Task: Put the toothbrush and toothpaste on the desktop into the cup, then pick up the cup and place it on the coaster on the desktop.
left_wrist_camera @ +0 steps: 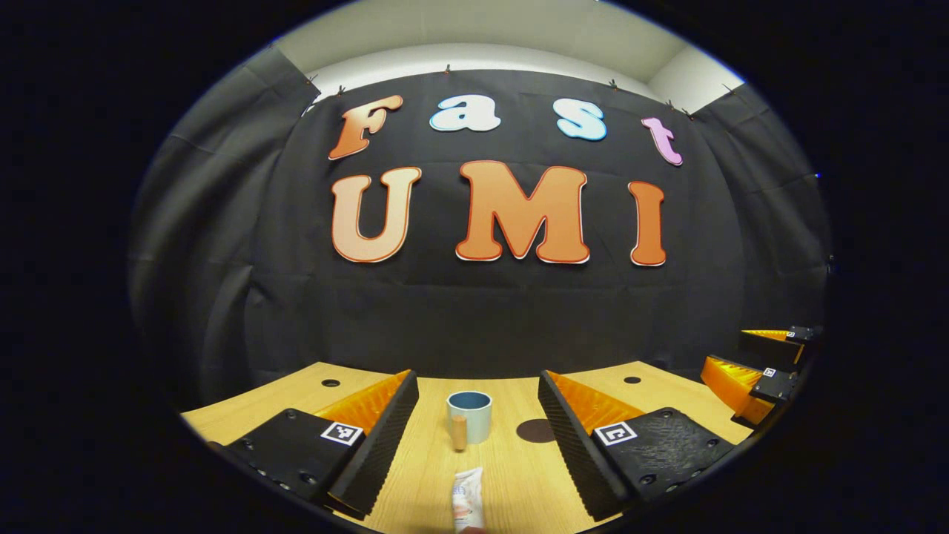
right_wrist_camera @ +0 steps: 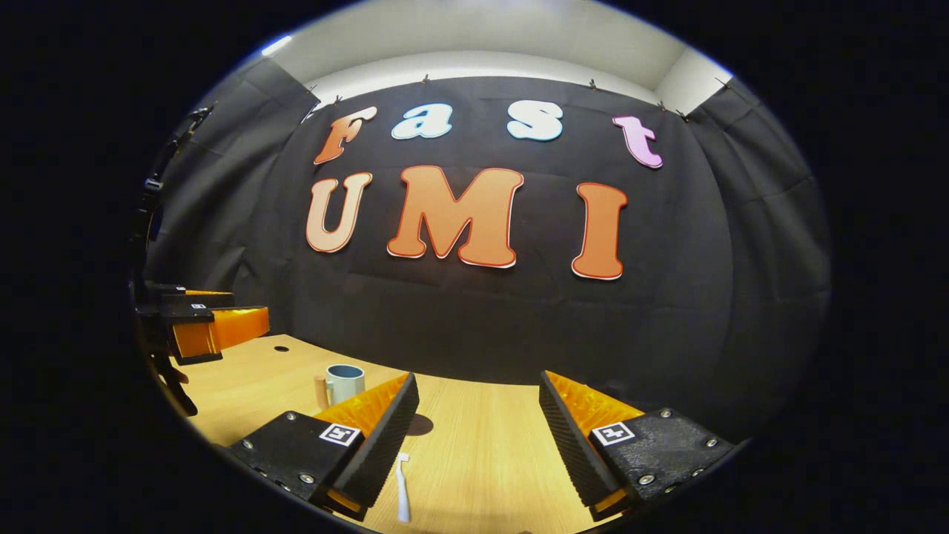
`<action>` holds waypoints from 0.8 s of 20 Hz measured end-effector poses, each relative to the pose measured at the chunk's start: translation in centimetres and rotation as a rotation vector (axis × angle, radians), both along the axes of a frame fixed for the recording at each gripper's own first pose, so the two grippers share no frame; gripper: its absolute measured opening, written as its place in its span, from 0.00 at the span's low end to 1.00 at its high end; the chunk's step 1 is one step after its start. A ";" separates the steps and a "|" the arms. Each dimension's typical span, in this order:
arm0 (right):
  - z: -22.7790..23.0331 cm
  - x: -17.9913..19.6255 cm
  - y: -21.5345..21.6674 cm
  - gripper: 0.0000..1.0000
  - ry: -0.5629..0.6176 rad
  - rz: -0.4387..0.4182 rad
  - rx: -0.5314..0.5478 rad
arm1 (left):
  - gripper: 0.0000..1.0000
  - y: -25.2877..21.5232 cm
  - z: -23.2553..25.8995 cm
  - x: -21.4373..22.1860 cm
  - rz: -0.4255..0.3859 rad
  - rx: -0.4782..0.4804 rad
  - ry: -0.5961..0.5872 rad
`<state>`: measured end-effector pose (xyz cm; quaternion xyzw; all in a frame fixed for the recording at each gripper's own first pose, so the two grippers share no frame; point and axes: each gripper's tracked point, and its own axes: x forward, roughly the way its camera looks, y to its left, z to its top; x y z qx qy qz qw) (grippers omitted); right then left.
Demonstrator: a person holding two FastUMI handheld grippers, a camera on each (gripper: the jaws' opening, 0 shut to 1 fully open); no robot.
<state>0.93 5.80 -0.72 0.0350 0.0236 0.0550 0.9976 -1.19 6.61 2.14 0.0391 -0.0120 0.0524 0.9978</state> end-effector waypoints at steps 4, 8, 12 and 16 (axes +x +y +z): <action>-0.8 0.5 0.4 0.98 0.024 0.009 -0.007 | 0.98 -0.1 -1.0 0.9 -0.012 -0.009 0.026; -1.4 1.5 1.0 0.98 0.069 0.033 0.011 | 0.98 0.2 -1.4 2.3 -0.021 -0.048 0.075; -3.4 1.7 0.9 0.98 0.136 0.038 0.013 | 0.97 0.5 -2.7 3.2 -0.024 -0.056 0.148; -4.7 2.1 1.0 0.98 0.227 0.077 -0.006 | 0.98 1.7 -5.7 4.6 -0.029 -0.079 0.312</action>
